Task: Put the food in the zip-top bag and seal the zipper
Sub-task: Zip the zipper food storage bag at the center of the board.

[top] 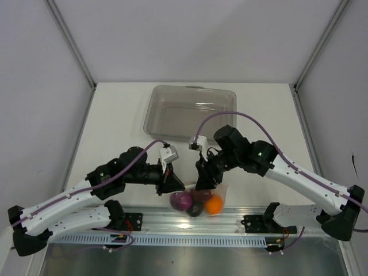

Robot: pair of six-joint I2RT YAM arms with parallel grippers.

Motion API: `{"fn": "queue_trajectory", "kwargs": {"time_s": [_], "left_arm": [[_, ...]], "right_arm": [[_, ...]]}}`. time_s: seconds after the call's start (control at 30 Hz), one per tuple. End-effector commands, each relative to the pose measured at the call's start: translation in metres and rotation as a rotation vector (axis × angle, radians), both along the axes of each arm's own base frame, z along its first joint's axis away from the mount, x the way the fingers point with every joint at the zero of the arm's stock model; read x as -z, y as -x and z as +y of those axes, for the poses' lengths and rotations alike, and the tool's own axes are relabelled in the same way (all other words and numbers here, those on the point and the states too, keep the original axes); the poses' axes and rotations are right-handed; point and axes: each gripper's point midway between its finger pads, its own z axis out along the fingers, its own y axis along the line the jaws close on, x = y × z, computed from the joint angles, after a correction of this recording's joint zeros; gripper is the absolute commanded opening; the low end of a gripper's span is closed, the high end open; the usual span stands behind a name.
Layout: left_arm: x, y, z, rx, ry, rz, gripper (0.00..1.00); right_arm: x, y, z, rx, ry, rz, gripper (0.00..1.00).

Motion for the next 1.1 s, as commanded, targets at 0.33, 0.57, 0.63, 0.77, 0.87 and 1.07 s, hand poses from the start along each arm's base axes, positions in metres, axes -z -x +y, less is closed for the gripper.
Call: {"fn": "queue_trajectory", "kwargs": {"time_s": [0.33,0.57,0.63,0.77,0.87,1.07], "left_arm": [[-0.031,-0.004,-0.009,0.029,0.078,-0.058,0.01],[-0.029,-0.006,-0.007,0.016,0.064,-0.066,0.01],[-0.027,-0.007,-0.006,0.008,0.058,-0.068,0.00],[-0.023,-0.009,0.001,-0.022,0.034,-0.070,0.01],[-0.022,-0.011,0.007,-0.052,0.022,-0.081,0.01],[-0.012,-0.014,0.023,-0.113,-0.028,-0.079,0.01]], "right_arm": [[-0.010,-0.003,0.016,-0.045,-0.049,-0.019,0.39],[-0.002,-0.018,0.017,0.029,-0.011,-0.059,0.01],[-0.003,-0.022,0.014,0.054,-0.010,-0.079,0.00],[-0.002,-0.034,0.005,0.137,0.006,-0.121,0.00],[-0.004,-0.043,-0.005,0.213,0.014,-0.145,0.00],[-0.001,-0.051,-0.027,0.318,0.046,-0.166,0.00]]}}
